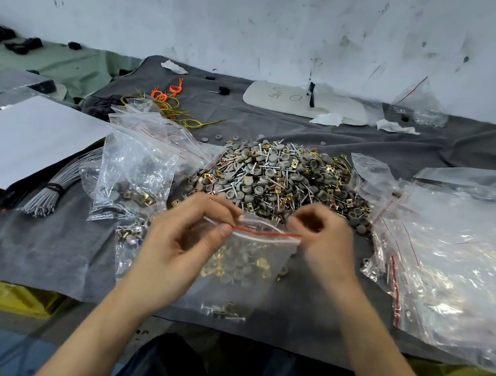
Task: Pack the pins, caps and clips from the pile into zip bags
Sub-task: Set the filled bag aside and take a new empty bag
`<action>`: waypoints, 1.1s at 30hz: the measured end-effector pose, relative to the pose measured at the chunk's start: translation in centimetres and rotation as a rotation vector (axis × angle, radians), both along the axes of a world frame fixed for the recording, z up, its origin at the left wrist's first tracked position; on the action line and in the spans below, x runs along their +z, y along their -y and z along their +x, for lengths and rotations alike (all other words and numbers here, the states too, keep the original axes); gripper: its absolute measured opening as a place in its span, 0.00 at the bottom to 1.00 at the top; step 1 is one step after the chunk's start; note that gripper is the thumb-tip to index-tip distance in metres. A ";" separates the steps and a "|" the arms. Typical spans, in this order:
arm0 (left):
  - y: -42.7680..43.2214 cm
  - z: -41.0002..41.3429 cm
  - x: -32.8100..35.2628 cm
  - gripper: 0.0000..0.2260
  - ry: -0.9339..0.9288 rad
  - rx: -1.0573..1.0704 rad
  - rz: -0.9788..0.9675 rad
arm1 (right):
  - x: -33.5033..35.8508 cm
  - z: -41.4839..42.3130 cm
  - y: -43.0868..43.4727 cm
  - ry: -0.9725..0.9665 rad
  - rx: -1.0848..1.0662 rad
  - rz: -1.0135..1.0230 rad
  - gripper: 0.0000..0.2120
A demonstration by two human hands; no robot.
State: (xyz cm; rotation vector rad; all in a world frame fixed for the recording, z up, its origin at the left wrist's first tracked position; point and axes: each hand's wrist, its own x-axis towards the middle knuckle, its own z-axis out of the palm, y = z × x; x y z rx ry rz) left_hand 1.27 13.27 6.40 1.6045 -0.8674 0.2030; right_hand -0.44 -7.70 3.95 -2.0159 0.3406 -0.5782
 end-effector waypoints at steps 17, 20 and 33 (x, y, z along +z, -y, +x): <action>2.1 -0.3 -0.9 0.02 -0.105 -0.050 -0.074 | 0.9 -1.9 2.6 -0.173 0.161 -0.077 0.08; 1.6 -0.2 -1.5 0.01 -0.100 -0.036 -0.064 | -3.1 -2.2 1.3 -0.226 0.317 -0.111 0.09; 2.3 -0.9 -2.4 0.06 0.001 -0.077 0.072 | 3.3 -3.7 1.5 0.266 0.317 0.182 0.10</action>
